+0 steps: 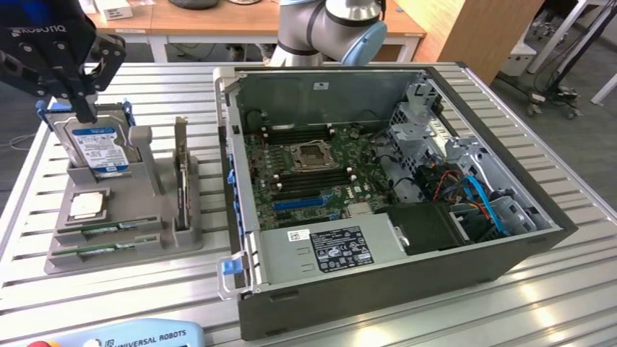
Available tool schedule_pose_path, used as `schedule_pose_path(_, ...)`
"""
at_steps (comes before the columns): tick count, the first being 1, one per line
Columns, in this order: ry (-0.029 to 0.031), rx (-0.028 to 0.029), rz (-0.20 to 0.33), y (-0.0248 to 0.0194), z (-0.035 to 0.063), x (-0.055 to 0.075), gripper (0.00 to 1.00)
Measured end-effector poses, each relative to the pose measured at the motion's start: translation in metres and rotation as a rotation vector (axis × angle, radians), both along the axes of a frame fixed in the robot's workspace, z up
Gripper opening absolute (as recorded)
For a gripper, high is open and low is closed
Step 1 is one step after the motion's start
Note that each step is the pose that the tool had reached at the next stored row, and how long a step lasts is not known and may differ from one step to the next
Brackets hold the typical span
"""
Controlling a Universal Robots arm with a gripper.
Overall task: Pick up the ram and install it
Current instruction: 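Pick up the ram and move it above insertion slot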
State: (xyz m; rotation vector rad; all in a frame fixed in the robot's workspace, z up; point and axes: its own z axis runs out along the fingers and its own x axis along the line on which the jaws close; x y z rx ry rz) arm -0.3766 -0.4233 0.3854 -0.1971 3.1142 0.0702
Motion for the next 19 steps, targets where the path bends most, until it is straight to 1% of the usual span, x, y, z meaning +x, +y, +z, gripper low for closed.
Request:
schedule_pose_path(13, 0.0000, 0.0000, 0.208, 0.0000, -0.0025, -0.0003, 0.10)
schedule_pose_path(19, 0.0000, 0.0000, 0.314, 0.0000, -0.0059, -0.0004, 0.10)
